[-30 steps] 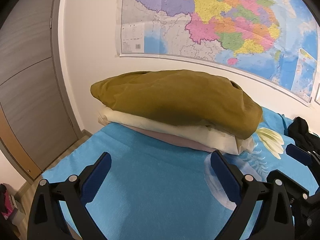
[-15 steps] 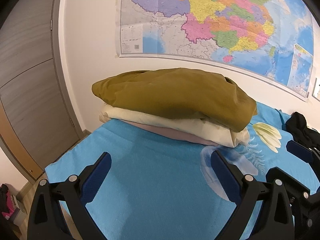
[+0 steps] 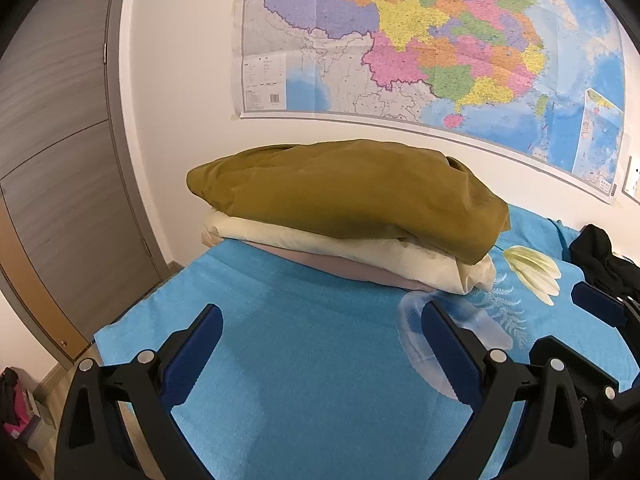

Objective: Fold large clothes

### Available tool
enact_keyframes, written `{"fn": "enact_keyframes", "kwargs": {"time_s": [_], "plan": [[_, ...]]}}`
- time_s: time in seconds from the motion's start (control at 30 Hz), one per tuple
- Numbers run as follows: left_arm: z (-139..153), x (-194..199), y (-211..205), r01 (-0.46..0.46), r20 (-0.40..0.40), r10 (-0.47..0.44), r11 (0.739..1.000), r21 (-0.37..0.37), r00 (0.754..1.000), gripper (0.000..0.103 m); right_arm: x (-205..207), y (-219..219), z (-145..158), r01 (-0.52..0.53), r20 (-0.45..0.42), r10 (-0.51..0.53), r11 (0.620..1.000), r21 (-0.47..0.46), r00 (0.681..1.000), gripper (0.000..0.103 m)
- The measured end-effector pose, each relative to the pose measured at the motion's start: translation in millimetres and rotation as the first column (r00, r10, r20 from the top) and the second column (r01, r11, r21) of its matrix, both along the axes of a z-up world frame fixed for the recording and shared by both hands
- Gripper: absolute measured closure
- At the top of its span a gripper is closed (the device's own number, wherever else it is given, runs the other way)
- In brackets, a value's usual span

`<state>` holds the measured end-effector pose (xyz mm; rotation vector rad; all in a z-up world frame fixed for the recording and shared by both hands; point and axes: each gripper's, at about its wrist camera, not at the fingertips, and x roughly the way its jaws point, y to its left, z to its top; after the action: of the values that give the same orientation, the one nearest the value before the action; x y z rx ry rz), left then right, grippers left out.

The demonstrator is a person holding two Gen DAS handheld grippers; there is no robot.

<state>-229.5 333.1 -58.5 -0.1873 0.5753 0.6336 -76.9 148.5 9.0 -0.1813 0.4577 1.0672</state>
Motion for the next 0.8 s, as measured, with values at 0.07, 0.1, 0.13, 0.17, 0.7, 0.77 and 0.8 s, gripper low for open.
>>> {"fn": "enact_keyframes", "kwargs": {"time_s": [0.07, 0.1, 0.13, 0.17, 0.7, 0.77, 0.8], "plan": [[-0.4, 0.0, -0.4, 0.001, -0.001, -0.001, 1.000, 0.001, 1.000, 0.007, 0.0, -0.9, -0.4, 0.000, -0.003, 0.000, 1.000, 0.001, 1.000, 0.006], [-0.7, -0.2, -0.7, 0.000, -0.001, 0.000, 1.000, 0.002, 1.000, 0.007, 0.0, -0.7, -0.3, 0.001, -0.002, -0.001, 1.000, -0.001, 1.000, 0.006], [-0.9, -0.5, -0.9, -0.001, -0.001, 0.001, 1.000, 0.003, 1.000, 0.007, 0.3, -0.6, -0.4, 0.002, -0.003, -0.002, 1.000, -0.002, 1.000, 0.006], [-1.1, -0.5, -1.2, 0.001, -0.002, -0.001, 1.000, 0.002, 1.000, 0.007, 0.0, -0.8, -0.6, 0.001, -0.003, -0.001, 1.000, -0.002, 1.000, 0.006], [-4.6, -3.9, -4.7, 0.004, -0.005, -0.004, 1.000, -0.001, 1.000, 0.007, -1.1, -0.8, -1.2, 0.008, -0.006, -0.008, 1.000, -0.004, 1.000, 0.006], [-4.8, -3.7, -4.6, 0.005, -0.004, -0.005, 1.000, -0.004, 1.000, 0.007, -1.7, -1.6, -1.8, 0.010, -0.004, -0.010, 1.000, -0.005, 1.000, 0.006], [-5.1, -3.7, -5.0, 0.005, -0.005, -0.005, 1.000, -0.006, 1.000, 0.007, -2.1, -1.7, -2.2, 0.010, -0.004, -0.010, 1.000, -0.006, 1.000, 0.006]]}}
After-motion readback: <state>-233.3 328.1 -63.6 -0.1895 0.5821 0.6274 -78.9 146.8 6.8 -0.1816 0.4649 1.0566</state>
